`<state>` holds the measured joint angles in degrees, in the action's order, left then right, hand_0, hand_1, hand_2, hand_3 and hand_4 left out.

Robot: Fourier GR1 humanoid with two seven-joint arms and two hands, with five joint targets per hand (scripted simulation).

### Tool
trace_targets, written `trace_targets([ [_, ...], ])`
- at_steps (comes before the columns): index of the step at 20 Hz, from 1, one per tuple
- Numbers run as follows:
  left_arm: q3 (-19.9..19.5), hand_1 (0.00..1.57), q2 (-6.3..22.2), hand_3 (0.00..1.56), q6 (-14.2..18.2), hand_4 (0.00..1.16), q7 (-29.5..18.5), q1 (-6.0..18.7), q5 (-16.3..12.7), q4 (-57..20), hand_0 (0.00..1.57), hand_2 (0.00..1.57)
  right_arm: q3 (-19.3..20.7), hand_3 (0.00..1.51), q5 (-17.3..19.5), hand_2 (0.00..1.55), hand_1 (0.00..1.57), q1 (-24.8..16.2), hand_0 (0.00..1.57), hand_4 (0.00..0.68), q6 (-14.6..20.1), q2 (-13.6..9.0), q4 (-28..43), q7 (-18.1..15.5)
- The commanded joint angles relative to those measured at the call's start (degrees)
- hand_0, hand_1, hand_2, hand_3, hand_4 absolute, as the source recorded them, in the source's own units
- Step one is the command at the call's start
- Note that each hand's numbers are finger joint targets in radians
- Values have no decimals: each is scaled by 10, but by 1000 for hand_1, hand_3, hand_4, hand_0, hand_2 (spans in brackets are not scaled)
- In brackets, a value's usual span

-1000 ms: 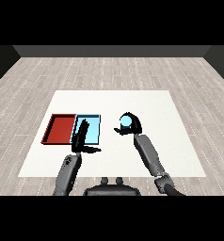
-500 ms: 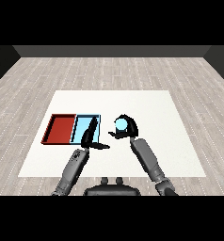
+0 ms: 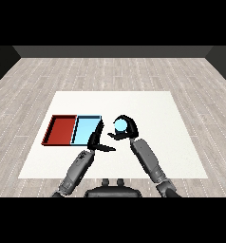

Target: Pick the blue can and put it in the blue box

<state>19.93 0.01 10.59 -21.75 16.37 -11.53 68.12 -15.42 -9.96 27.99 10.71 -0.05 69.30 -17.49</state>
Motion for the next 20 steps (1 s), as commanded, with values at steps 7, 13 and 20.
trace_targets([
  [7, 87, 0, 0, 0, 74, 0, -27, 77, -73, -95, 0, 0, -18, 1415, -17, 1453, 1394, 16, 1394, 680, 0, 0, 25, 21],
  [13, 62, 0, 0, 0, 51, 0, -1, 101, -87, -91, 0, 0, -59, 1399, -15, 1435, 1393, 11, 1393, 656, 25, 0, 11, -3],
  [20, 58, 0, 0, 0, 19, 0, -77, 112, -109, -176, 0, 0, -51, 1388, -6, 1430, 1419, 12, 1419, 651, -3, 0, 10, 6],
])
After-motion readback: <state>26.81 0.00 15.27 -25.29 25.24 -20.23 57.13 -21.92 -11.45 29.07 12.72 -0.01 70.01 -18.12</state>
